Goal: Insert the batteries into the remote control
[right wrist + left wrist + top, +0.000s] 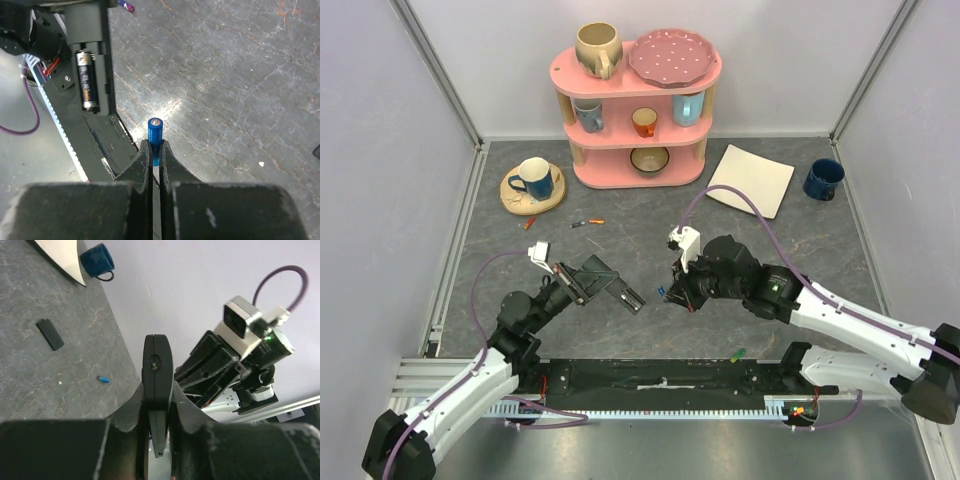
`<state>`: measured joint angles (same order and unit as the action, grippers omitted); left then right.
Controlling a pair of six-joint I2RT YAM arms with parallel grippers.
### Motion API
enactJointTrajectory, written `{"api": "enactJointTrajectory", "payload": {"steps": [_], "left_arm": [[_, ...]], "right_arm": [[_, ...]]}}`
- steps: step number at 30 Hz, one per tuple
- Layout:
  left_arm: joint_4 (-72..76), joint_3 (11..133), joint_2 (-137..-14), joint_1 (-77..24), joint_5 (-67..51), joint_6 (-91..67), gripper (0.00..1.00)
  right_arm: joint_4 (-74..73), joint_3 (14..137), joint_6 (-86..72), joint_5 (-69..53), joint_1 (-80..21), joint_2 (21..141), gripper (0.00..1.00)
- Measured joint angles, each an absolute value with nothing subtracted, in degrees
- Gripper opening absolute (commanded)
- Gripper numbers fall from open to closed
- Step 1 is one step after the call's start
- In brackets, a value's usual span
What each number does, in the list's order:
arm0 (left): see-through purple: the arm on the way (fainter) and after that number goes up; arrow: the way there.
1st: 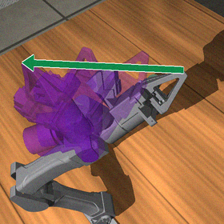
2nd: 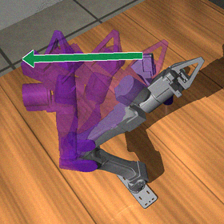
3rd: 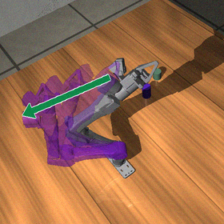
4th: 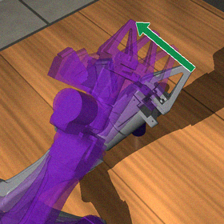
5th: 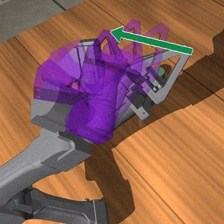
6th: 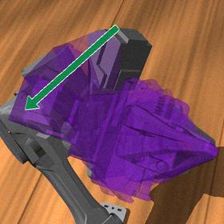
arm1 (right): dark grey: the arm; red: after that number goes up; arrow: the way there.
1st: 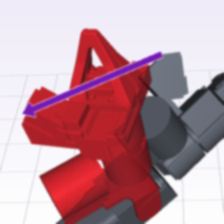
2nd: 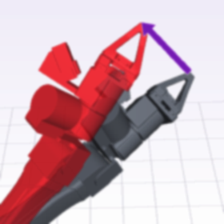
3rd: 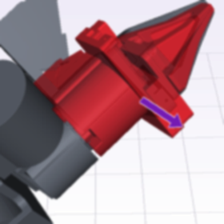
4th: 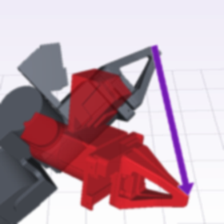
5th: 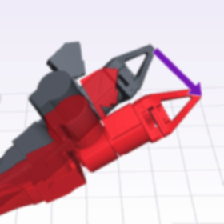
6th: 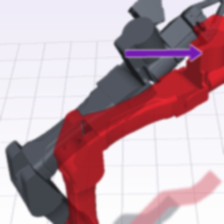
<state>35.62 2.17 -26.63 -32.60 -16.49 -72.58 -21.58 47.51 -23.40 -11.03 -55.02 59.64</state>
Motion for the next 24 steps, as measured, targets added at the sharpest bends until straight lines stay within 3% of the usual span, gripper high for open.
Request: {"api": "enactJointTrajectory", "payload": {"steps": [24], "left_arm": [[37.0,2.2,-30.8,-32.6,-16.3,-71.2,0.02]], "right_arm": [[-15.4,38.2,4.3,-0.6,-57.8,39.4,0.0]]}}
